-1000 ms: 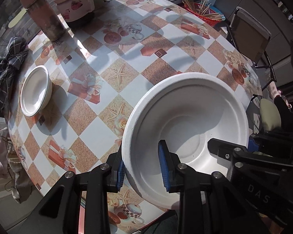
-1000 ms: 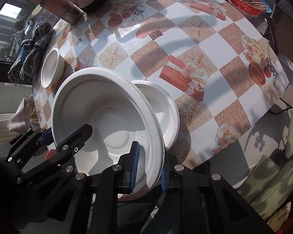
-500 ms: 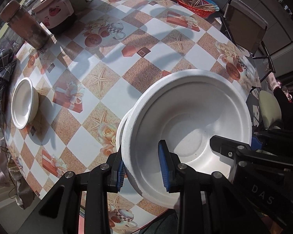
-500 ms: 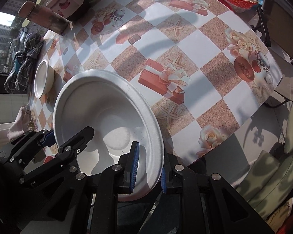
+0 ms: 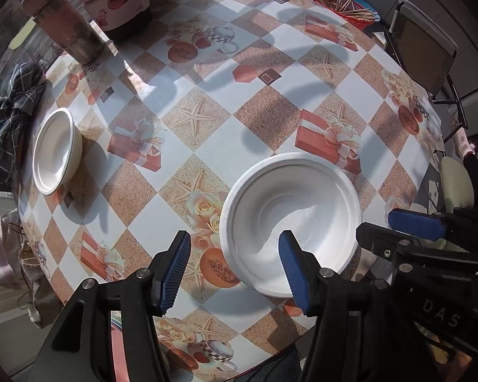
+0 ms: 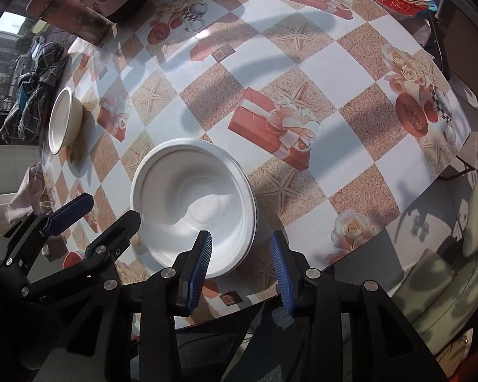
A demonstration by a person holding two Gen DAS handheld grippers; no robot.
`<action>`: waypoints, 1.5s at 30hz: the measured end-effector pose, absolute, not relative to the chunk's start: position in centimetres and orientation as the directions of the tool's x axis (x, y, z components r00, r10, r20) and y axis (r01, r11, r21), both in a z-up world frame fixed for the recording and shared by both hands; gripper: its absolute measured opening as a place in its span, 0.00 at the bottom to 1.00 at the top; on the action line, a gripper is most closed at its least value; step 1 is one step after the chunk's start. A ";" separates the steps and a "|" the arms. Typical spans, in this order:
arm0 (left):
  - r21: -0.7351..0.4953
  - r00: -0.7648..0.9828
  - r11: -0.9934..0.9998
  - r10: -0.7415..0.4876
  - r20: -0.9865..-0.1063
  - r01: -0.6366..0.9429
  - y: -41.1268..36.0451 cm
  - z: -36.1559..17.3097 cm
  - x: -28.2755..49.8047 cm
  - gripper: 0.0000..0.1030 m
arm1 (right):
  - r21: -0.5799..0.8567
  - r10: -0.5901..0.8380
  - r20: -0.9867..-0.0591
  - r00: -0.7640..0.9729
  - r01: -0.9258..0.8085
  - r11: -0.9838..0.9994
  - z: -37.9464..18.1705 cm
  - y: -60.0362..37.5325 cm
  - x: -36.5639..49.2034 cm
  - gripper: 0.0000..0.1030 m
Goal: Organize plates and bowls
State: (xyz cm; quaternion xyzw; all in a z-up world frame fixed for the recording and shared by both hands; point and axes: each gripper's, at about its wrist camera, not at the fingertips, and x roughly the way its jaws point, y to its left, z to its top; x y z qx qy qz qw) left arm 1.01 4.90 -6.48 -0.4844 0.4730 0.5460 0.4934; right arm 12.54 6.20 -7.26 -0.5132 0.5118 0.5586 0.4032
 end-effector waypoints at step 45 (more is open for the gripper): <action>-0.176 0.146 -0.167 0.177 -0.973 -0.970 -0.4 -3.5 -3.9 0.76 | 0.101 0.141 -0.982 -0.125 -0.981 -0.167 -2.1 2.2 11.7 1.00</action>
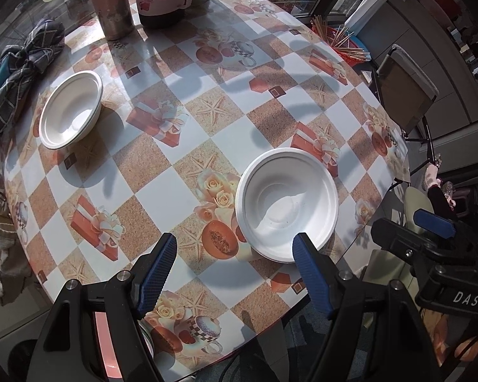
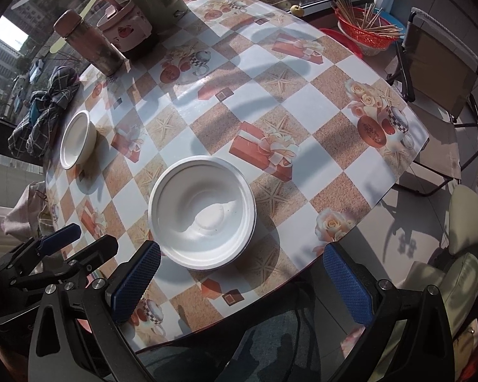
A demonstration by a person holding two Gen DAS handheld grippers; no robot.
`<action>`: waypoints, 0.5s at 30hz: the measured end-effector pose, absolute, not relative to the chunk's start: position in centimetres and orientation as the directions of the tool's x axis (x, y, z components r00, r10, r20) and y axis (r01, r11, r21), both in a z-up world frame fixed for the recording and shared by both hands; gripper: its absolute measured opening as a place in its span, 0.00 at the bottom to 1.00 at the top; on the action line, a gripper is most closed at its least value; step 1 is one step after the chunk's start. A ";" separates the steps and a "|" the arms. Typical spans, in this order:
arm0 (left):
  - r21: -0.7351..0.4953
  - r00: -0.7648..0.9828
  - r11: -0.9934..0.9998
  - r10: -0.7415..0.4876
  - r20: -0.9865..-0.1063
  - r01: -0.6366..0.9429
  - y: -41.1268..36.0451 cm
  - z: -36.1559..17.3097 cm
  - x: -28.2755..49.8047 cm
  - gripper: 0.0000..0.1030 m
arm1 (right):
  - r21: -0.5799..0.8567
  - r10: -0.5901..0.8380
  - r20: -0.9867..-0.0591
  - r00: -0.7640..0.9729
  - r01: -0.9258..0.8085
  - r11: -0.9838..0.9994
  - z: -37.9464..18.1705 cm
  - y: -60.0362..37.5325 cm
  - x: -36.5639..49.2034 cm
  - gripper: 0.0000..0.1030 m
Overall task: Organize plates and bowls
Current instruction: 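Move both tools over the table to the stacked white plates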
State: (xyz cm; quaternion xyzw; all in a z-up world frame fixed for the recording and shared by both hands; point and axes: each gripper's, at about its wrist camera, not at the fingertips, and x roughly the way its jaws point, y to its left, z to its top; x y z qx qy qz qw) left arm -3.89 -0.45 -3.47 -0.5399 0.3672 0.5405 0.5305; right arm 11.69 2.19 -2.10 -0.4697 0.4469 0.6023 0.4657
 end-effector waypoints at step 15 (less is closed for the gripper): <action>-0.213 0.148 -0.249 0.256 -0.955 -0.945 -1.3 -1.9 -6.9 0.76 | 0.080 0.150 -0.981 -0.120 -0.964 -0.252 -0.2 3.3 8.4 1.00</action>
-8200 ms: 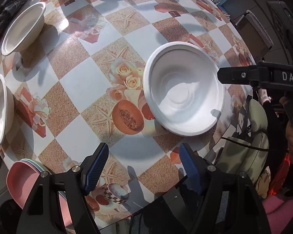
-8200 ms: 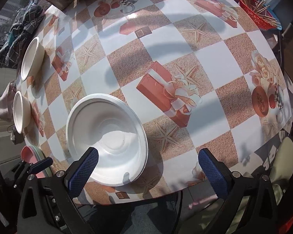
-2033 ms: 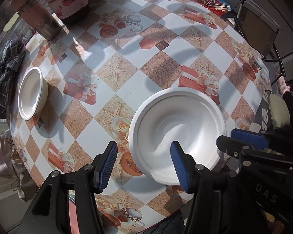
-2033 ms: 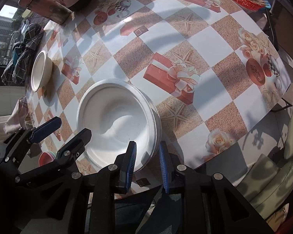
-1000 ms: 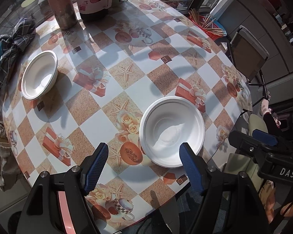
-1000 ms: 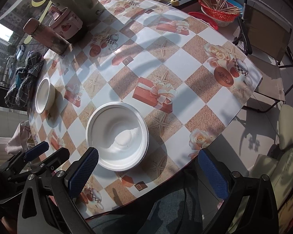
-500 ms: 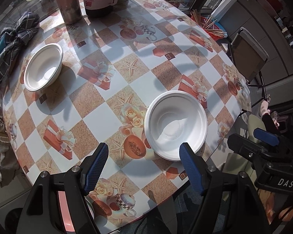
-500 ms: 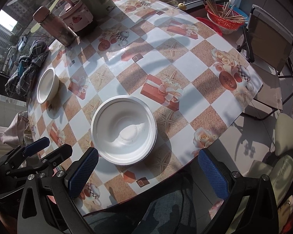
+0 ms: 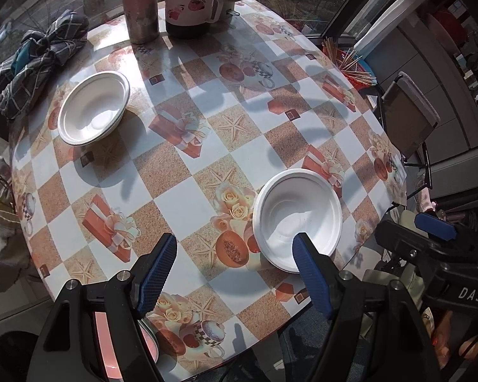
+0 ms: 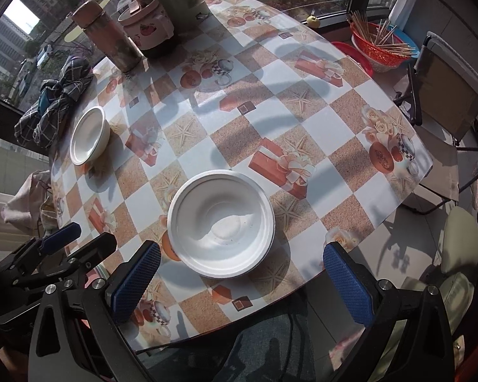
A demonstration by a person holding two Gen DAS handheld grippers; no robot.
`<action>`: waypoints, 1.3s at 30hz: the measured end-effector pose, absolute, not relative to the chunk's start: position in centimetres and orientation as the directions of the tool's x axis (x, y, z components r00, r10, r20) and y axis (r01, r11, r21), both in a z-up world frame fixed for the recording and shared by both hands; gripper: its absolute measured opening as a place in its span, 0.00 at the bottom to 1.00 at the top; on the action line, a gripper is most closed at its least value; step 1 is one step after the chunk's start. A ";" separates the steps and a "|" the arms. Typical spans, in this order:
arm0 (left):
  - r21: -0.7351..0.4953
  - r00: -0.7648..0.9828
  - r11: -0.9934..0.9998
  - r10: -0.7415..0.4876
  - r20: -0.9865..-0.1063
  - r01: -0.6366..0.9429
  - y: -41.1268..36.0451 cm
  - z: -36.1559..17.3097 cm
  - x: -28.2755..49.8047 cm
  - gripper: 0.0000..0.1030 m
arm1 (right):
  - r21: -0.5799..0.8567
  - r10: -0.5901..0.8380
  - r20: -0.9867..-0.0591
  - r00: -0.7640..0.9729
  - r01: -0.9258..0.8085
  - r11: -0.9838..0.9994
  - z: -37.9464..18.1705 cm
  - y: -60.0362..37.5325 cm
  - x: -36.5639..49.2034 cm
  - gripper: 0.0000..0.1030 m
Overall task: Organize plates and bowls
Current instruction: 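Move both tools over the table to the stacked white plates, then close both tools on the rim of the white plate stack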
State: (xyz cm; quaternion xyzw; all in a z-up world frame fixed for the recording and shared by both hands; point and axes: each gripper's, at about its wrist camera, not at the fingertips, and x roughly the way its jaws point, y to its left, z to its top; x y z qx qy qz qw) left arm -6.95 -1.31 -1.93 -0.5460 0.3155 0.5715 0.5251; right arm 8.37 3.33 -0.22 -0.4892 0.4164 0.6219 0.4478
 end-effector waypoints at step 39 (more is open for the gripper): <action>0.043 -0.132 -0.705 0.072 -0.989 -0.708 7.2 -13.3 -33.3 0.77 | 0.169 -0.119 -0.985 -0.123 -0.802 -0.574 -14.7 19.3 -20.7 1.00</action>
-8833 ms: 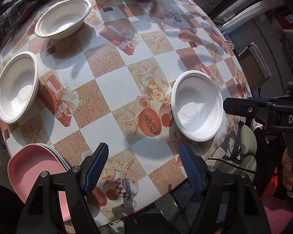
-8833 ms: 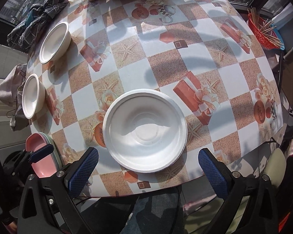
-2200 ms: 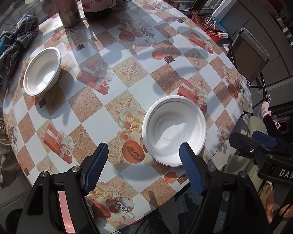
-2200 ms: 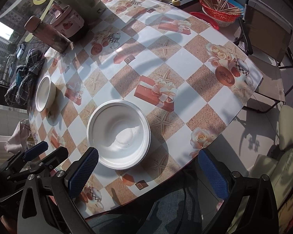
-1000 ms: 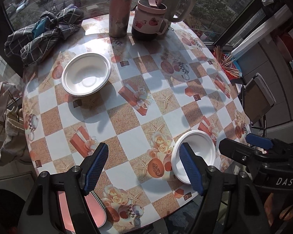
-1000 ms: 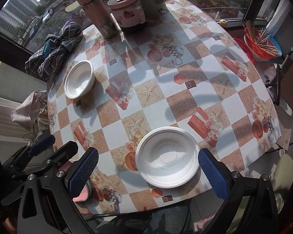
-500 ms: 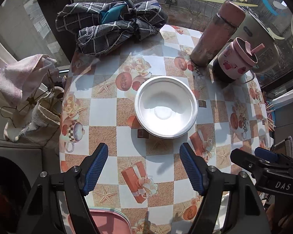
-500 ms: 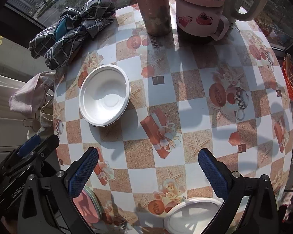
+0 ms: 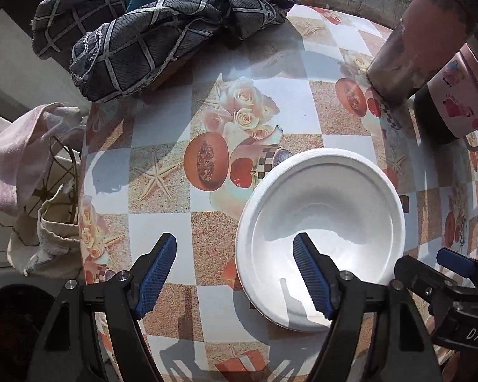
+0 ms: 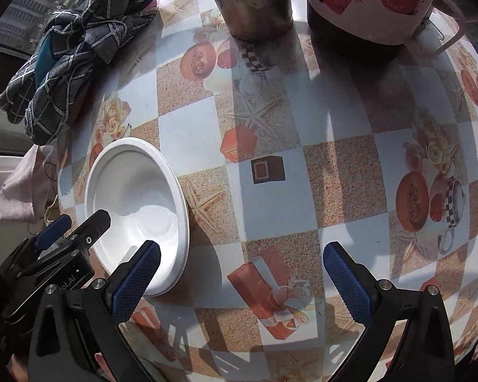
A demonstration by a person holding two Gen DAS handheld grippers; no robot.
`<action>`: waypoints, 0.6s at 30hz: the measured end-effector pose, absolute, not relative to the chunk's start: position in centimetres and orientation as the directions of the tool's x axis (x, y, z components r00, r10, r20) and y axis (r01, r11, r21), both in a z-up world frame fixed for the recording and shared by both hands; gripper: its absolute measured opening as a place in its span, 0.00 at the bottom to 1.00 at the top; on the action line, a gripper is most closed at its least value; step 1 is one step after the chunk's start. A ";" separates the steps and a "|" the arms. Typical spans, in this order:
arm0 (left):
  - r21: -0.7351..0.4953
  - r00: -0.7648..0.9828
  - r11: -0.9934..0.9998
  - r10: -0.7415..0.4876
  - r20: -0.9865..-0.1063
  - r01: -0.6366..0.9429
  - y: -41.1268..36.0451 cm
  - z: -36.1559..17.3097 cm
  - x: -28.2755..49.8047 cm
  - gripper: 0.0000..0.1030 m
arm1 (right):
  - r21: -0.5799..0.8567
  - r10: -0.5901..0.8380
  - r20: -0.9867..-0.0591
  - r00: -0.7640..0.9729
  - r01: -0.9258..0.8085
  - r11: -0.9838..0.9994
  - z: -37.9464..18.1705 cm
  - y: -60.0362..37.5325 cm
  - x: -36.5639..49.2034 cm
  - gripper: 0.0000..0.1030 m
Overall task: Organize plates and bowls
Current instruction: 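Close both tools on the rim of the white plate stack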
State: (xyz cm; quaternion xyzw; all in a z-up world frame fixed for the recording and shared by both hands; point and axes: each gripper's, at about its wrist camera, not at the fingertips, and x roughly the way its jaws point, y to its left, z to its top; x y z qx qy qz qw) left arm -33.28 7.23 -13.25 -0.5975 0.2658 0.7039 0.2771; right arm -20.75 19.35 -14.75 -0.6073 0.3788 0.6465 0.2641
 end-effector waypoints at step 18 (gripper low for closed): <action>-0.039 0.011 -0.628 0.048 -0.999 -0.777 9.7 -16.6 -32.3 0.34 | 0.179 -0.145 -0.984 -0.107 -0.686 -0.705 -17.4 17.3 -24.8 0.21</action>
